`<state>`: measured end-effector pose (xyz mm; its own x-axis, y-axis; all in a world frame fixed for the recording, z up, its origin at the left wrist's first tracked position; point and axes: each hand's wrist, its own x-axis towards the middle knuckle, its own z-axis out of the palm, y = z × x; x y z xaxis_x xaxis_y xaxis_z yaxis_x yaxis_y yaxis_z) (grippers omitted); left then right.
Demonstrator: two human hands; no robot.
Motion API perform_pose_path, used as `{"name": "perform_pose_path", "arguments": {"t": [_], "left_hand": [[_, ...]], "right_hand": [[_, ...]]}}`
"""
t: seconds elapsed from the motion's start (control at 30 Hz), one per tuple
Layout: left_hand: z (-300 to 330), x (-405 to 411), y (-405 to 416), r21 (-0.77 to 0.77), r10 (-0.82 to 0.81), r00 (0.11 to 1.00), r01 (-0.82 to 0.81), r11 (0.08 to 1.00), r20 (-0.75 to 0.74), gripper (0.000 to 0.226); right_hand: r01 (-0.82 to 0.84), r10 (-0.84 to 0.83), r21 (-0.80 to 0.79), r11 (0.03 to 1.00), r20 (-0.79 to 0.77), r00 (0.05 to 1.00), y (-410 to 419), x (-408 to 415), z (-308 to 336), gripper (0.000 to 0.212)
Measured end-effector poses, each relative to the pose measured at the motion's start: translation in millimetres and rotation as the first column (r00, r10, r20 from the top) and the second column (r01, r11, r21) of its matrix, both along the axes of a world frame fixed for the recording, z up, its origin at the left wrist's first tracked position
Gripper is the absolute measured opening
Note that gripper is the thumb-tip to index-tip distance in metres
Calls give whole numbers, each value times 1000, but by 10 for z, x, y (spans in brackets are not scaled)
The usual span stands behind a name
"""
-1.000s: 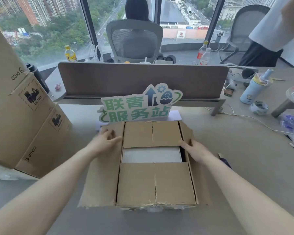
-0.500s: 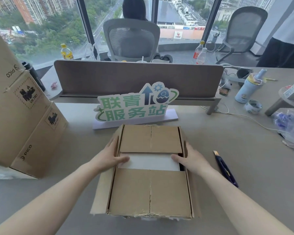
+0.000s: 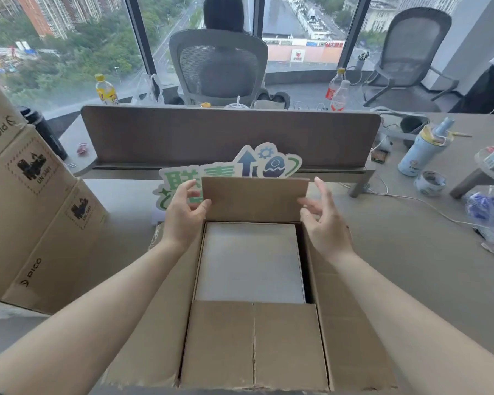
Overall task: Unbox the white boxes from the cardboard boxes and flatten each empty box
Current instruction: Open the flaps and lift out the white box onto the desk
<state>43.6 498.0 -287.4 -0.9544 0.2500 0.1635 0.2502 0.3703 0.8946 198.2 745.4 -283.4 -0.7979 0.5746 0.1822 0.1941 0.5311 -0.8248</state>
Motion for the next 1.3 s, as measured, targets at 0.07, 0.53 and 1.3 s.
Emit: {"name": "perform_pose_path", "arguments": {"t": [0.07,0.53,1.3], "left_hand": [[-39,-71,118,21,-48,997,47,999,60,54],[-543,-305,218,-589,-250,952,305,749,175,30],[8,1027,-625,-575,-497,844,513,637,203,42]], "right_hand": [[-128,129,-10,992,100,987,26,-138,-63,68],[-291,50,292,911,622,782,117,-444,-509,39],[-400,247,164,902,563,789,-824,1129,146,22]]}}
